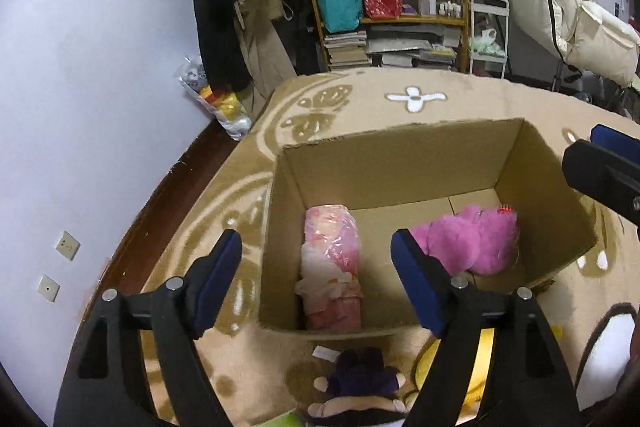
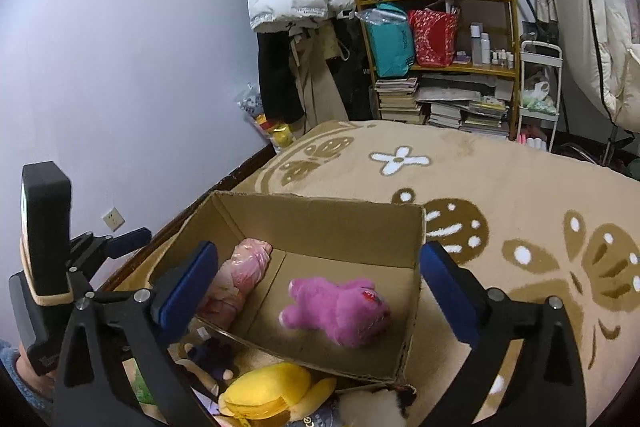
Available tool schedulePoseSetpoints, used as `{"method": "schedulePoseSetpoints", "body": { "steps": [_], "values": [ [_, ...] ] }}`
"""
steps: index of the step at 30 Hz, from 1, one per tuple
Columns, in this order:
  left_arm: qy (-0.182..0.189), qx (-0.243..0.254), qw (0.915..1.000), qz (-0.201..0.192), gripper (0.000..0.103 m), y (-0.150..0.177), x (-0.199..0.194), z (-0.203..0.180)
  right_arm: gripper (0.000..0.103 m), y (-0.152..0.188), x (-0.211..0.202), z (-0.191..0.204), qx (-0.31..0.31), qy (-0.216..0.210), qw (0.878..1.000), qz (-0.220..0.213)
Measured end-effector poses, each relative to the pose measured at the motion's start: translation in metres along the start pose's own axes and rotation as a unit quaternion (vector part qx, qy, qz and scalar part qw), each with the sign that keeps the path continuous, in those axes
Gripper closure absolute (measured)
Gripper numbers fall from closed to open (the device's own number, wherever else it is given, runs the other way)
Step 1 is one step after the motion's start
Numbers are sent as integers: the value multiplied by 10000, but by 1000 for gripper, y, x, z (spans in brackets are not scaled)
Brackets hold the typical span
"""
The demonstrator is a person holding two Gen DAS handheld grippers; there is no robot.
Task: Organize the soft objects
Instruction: 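Withdraw both tools from the box toward the remaining toys beside it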
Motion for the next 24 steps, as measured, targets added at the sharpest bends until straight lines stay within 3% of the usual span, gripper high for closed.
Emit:
{"method": "schedulePoseSetpoints", "body": {
  "steps": [3,5,24],
  "values": [
    [13,-62,10000,-12,18,2,-13,6,0,0,-11,2,4,58,10000,-36],
    [-35,-124,9999,-31,8,5,-23,11,0,2,-18,5,20,59,10000,-31],
    [-289,-628,9976,14,5,49,-93,50,0,47,-69,18,168,157,9995,205]
  ]
}}
Point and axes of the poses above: each gripper's, at about its wrist camera, not at the fingertips, and x roughly the way its jaws point, z to its left, y to its underside, the point moved 6 cm from there along x, roughly the way its jaws point, and after that the axes turned 2 degrees about z, right-handed, at the moved point
